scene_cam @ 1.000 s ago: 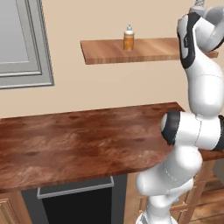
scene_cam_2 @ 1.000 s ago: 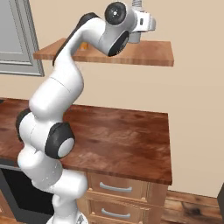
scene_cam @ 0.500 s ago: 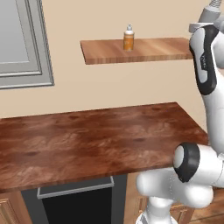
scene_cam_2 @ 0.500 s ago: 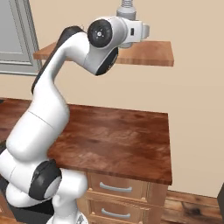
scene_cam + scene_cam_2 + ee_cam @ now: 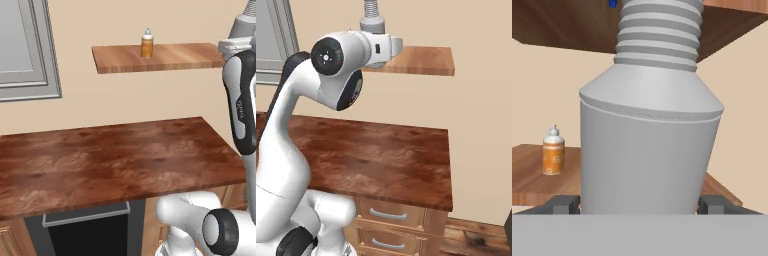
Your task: Locate and retrieve the soap dispenser and spray from the cabinet. Place them next to the sink.
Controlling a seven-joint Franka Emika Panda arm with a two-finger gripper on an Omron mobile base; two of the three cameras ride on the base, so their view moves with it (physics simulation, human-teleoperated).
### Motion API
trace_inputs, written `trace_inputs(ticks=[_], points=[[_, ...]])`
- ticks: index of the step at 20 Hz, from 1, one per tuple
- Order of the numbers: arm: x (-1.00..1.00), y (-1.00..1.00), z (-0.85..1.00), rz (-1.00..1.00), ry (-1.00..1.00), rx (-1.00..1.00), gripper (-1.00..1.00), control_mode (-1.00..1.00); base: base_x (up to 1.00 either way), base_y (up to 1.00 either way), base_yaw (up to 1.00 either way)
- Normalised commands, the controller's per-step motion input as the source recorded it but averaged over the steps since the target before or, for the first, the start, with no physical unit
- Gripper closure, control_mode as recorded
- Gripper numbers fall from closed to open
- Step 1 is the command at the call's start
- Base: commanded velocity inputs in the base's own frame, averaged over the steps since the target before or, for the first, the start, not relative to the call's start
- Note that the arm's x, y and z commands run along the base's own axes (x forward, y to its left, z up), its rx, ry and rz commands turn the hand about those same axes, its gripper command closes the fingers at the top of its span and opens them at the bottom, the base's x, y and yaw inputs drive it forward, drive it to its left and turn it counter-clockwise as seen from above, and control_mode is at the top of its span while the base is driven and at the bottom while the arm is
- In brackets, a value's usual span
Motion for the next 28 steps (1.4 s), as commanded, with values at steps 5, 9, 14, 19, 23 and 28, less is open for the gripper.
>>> trace_inputs(ticks=[5,9,14,19,23,28], points=[[-1.0,0.51,-0.5,0.05,0.05,-0.01,1.0,-1.0,0.0,0.0,0.0],[-0.84,0.69,-0.64,0.11,0.05,0.01,1.0,-1.0,0.0,0.0,0.0],[-0.73,0.69,-0.69,0.15,0.08,0.01,1.0,-1.0,0.0,0.0,0.0],[-0.43,0.39,-0.75,0.31,0.1,0.0,1.0,-1.0,0.0,0.0,0.0],[-0.15,0.32,-0.8,0.45,0.01,0.0,1.0,-1.0,0.0,0.0,0.0],[-0.03,0.35,-0.52,0.41,0.08,0.0,1.0,-1.0,0.0,0.0,0.0]])
